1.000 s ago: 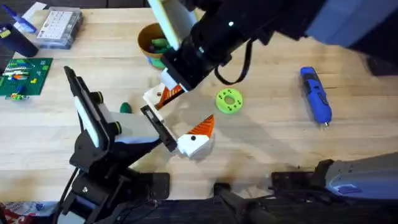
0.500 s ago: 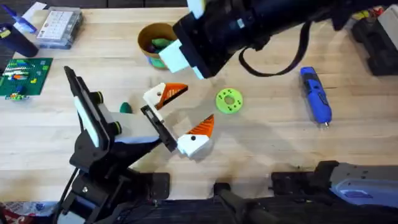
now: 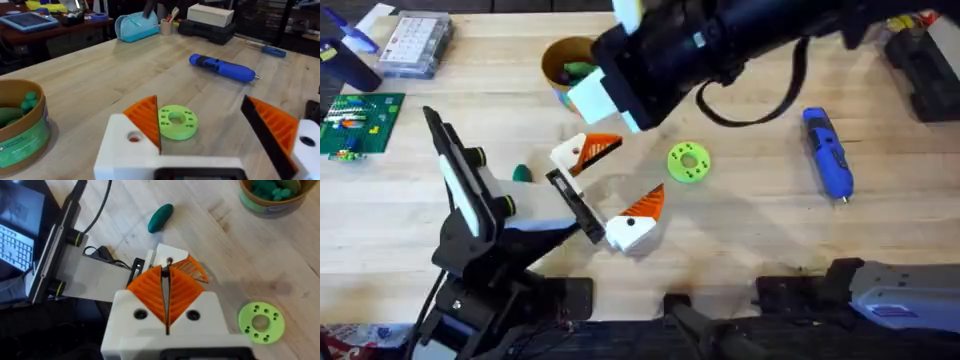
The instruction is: Pick up the gripper from the table and insert it into the empty holder that is missing its gripper. Then pick up a screw, insert it into the mounting hole, and use the screwdriver to tighten it. Finally, clean up the table by picking up the vegetable and placing it into the bucket.
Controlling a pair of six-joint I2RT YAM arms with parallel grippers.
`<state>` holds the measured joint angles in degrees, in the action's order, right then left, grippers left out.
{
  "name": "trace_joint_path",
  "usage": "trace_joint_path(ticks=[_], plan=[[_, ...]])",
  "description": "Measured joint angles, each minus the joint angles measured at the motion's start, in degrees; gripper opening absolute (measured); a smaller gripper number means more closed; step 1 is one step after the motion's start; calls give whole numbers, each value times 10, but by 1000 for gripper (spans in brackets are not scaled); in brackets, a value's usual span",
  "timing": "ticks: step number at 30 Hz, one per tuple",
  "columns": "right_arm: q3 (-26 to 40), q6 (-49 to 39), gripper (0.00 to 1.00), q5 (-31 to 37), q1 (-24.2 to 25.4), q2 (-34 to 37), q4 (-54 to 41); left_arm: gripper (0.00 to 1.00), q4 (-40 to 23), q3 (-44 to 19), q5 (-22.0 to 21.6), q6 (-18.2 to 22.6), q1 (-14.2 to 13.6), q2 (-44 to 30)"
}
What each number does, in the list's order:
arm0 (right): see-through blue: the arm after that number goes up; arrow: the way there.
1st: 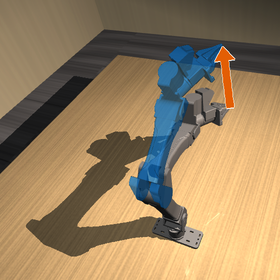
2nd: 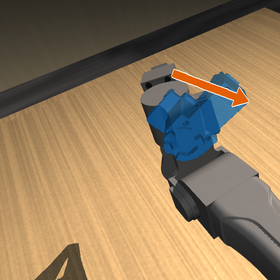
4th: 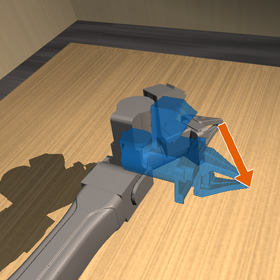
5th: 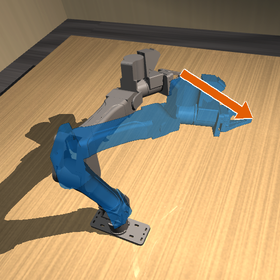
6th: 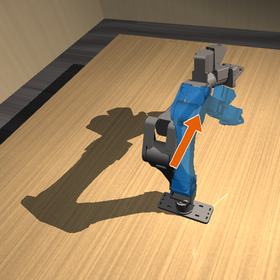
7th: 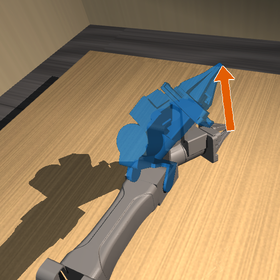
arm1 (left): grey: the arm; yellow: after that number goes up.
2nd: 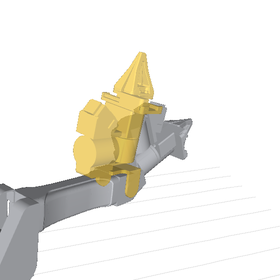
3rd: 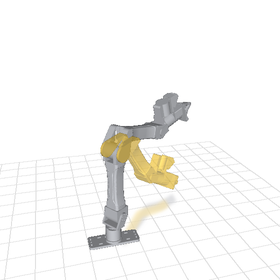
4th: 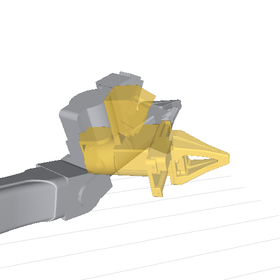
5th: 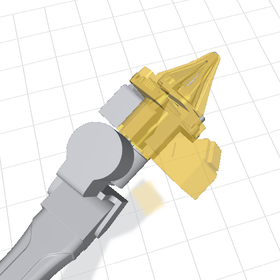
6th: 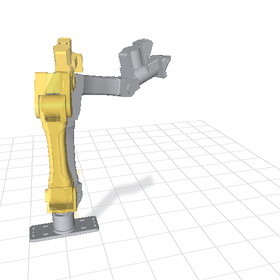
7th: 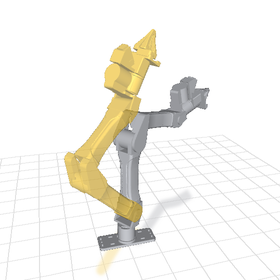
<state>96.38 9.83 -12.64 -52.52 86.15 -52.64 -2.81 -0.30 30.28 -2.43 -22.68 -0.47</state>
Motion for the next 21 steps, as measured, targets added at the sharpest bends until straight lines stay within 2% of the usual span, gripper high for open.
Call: trace_joint_path(ticks=[10,21], plan=[[0,9,8,-4,-1,43,-22,990,0,0,0,0,0,0],[0,20,8,-8,-1,52,-20,990,0,0,0,0,0,0]])
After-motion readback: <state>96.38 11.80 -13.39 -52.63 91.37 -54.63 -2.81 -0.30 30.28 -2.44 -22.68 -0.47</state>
